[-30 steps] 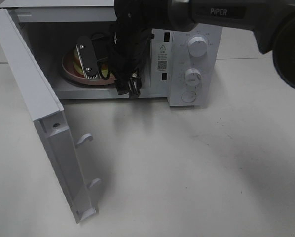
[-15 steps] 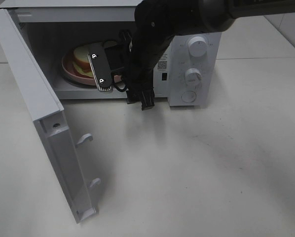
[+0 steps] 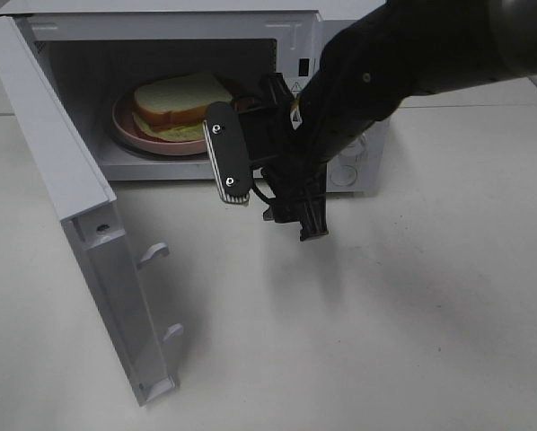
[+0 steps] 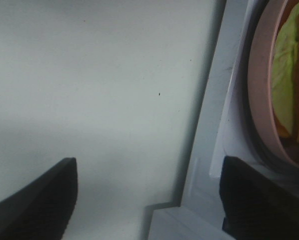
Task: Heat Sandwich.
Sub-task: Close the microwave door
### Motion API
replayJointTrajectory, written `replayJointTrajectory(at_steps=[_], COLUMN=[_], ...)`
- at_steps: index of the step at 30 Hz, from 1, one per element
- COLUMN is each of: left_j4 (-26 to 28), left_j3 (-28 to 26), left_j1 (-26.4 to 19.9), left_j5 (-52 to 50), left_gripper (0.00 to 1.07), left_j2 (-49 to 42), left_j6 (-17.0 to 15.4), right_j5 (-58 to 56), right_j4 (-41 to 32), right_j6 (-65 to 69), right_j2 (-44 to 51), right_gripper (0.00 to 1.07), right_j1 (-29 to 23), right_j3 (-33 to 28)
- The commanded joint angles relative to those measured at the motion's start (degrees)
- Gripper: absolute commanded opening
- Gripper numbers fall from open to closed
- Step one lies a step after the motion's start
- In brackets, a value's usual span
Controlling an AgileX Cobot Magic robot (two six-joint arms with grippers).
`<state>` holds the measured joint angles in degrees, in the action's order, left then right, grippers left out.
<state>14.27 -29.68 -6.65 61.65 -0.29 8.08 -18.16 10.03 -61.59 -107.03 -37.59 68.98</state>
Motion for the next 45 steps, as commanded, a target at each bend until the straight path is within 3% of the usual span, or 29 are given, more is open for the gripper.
replayJointTrajectory(at_steps=[1,13,28,34,45], left_j4=[0.3,0.3,0.3,0.3,0.3], left_j3=[0.2,0.2,0.2,0.2,0.2], left_j1=[-0.1,-0.1,-0.1,-0.1,-0.1], left_j5=[-0.1,-0.1,-0.1,-0.1,-0.1], left_gripper=[0.98,0.98,0.98,0.98,0.98], left_j2=[-0.9,-0.9,-0.9,-0.9,-0.9], left_j6=[-0.2,-0.2,-0.2,-0.2,-0.2], right_j5=[1.8,2.2,-5.0,-15.6,-34.1], right_j4=[-0.1,-0.1,-0.2,-0.1,-1.6], right_j6=[3.2,10.1,39.3,58.7,66.1], right_j2=[4.6,13.5,27.4,33.3,40.0], right_gripper=[0.75,0.75,0.75,0.75,0.75], right_j1=[-0.1,-0.1,-0.1,-0.1,-0.1], right_j3=[-4.9,-13.6,-21.7,-22.2,-22.2])
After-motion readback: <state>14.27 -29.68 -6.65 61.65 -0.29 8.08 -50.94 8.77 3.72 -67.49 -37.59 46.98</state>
